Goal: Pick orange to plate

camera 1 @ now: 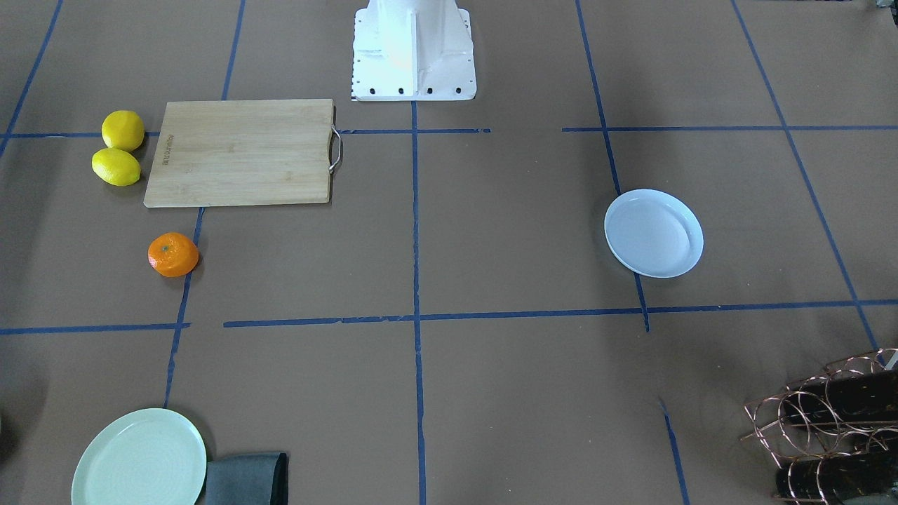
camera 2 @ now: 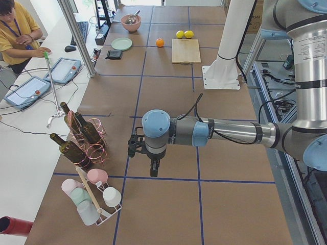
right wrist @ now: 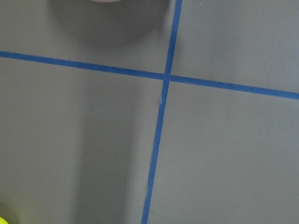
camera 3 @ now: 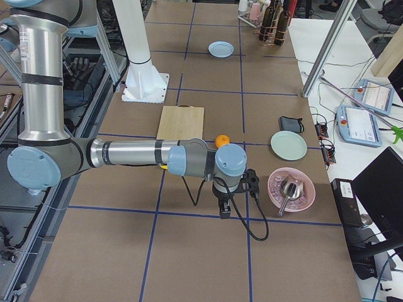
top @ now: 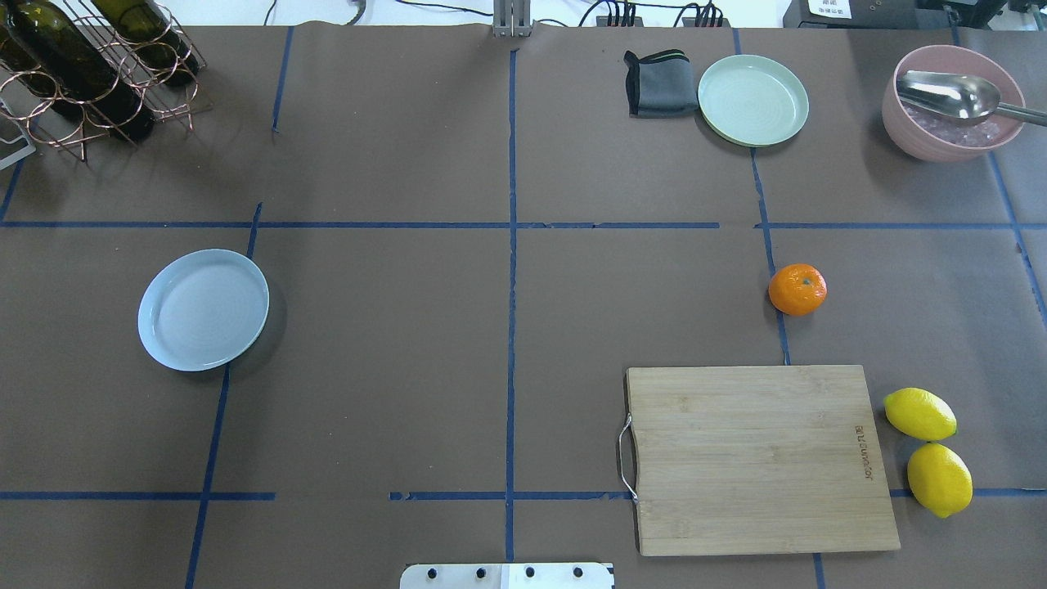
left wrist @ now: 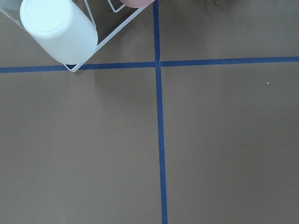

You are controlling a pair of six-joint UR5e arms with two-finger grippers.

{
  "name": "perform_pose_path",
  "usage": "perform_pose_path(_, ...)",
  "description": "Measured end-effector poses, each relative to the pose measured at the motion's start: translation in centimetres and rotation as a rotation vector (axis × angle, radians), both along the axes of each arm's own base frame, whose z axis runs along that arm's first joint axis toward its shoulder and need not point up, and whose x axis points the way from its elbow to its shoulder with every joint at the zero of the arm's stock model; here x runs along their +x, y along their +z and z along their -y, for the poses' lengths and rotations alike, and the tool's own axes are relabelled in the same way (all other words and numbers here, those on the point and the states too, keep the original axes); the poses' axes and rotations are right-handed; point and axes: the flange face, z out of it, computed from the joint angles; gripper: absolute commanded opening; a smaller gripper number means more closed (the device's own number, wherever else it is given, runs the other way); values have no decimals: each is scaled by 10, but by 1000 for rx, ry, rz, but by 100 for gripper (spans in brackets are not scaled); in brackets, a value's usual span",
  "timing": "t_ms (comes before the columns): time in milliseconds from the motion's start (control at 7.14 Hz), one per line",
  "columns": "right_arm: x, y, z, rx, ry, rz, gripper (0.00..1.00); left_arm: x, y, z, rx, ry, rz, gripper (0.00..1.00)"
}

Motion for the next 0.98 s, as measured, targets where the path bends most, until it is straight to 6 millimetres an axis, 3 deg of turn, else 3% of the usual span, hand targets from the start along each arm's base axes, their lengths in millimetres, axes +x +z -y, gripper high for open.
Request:
perform_pose_path(700,-4,-6,3,3,0,-1,100,2,-20,18,46,3,3,100)
perform_pose_path(980,-10,-12,5,6,-1,-2,100,4,-54,58,119,4,0,100)
